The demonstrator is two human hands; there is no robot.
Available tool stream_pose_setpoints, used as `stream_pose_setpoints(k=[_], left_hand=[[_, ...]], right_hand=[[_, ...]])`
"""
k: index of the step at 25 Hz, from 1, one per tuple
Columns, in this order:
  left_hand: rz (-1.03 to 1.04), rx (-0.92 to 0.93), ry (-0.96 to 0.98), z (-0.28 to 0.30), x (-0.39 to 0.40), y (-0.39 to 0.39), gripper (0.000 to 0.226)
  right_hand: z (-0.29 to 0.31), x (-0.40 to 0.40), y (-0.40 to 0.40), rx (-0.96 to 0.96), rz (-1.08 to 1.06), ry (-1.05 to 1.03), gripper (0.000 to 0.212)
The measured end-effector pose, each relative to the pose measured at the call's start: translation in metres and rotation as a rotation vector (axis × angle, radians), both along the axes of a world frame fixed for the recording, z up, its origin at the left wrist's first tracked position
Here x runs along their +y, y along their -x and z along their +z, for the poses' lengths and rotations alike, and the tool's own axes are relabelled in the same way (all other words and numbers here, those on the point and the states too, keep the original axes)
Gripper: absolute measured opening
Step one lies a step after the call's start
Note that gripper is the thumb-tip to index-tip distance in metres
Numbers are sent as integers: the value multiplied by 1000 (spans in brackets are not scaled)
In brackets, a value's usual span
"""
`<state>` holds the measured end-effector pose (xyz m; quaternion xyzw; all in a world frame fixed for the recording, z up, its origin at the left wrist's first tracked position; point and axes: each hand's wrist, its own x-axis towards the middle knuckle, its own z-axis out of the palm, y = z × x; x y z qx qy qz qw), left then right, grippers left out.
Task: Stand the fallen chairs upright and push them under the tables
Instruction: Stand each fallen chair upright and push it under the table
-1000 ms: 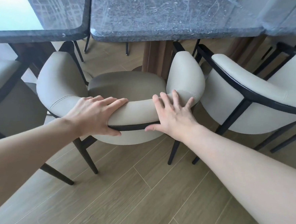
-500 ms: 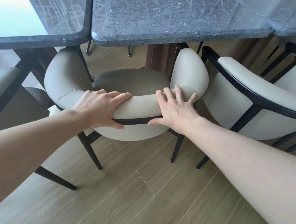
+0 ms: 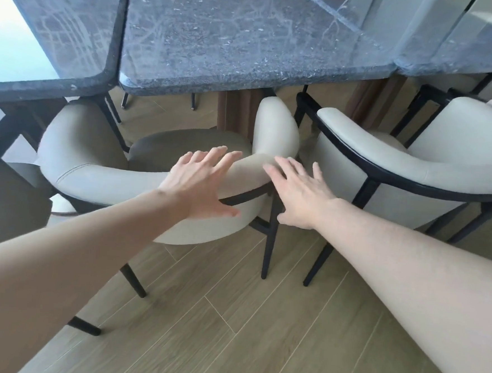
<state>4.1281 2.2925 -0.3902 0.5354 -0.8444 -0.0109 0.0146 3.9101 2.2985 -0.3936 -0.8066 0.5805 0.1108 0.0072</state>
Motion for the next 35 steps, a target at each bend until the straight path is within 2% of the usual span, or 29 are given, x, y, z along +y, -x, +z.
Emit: stream_pose_setpoints(k=[5, 8, 10, 13, 15, 17, 19, 23, 28, 35], left_hand=[[73, 63, -25, -1, -15, 128, 106], [137, -84, -100, -13, -22, 187, 101], [176, -200, -106, -15, -38, 203, 98], [310, -229, -122, -11, -61, 196, 91], [430, -244, -189, -14, -67, 182, 104], [530, -236, -277, -17, -69, 166, 121], [555, -186, -316, -19, -71, 149, 128], [465, -125, -344, -14, -62, 121, 126], [429, -308, -379, 0, -66, 120, 98], [349, -391, -372, 5, -55, 132, 85]], right_hand=[[9, -17, 131, 55, -26, 23, 100], [6, -24, 209, 59, -23, 51, 98], [4, -31, 263, 88, -84, 54, 102], [-8, -48, 317, 107, -174, -11, 114], [-17, -56, 329, 90, -182, -26, 115], [-25, -63, 334, 71, -132, 25, 106], [-30, -69, 340, 68, -73, 87, 97], [-29, -76, 343, 61, -44, 120, 92], [-26, -76, 339, 76, -36, 113, 89], [-25, -96, 330, 46, -50, 129, 85]])
